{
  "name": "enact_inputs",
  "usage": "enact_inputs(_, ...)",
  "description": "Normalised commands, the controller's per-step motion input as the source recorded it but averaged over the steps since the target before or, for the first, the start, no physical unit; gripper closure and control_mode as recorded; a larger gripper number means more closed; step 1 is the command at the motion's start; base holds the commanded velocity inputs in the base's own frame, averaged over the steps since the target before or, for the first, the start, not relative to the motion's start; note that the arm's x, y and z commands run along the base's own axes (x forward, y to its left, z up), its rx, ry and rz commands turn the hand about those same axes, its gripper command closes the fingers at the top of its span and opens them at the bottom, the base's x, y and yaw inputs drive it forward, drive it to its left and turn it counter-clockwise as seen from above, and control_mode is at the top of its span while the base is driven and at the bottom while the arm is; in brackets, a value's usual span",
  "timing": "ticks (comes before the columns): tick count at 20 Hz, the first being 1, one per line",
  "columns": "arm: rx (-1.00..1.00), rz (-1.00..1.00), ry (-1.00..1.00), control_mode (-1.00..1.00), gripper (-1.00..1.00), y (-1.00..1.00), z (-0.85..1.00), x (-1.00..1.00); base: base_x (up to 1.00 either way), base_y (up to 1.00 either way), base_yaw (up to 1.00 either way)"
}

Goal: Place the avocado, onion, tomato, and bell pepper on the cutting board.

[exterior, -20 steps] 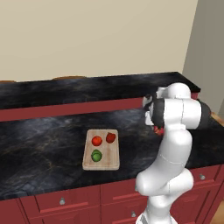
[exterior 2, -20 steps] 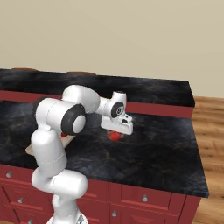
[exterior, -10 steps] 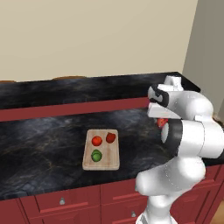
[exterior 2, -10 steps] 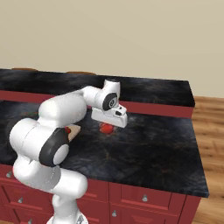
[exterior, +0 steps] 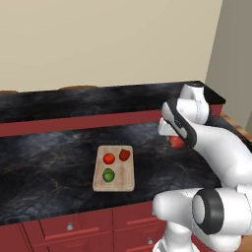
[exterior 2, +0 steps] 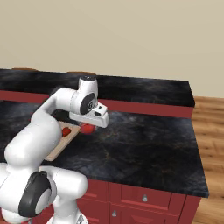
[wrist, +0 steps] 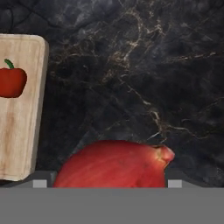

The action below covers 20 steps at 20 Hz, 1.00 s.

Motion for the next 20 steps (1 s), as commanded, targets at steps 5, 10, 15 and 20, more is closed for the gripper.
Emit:
enact_inputs(5, 0.00, 0.02, -0.03, -1.00, 1.00, 0.78, 0.23, -0.30, 0.00, 0.00, 0.00)
enact_inputs(10, 0.00, 0.03, -0.01, -1.00, 1.00, 0.80, 0.15, -0.08, 0.00, 0.00, 0.00)
enact_inputs(15, 0.00, 0.04, -0.01, -1.00, 1.00, 0.63, 0.00, -0.09, 0.00, 0.00, 0.00)
enact_inputs(20, 0.00, 0.02, 0.00, -1.00, 1.00, 0.58, 0.00, -0.01, 0.00, 0.00, 0.00)
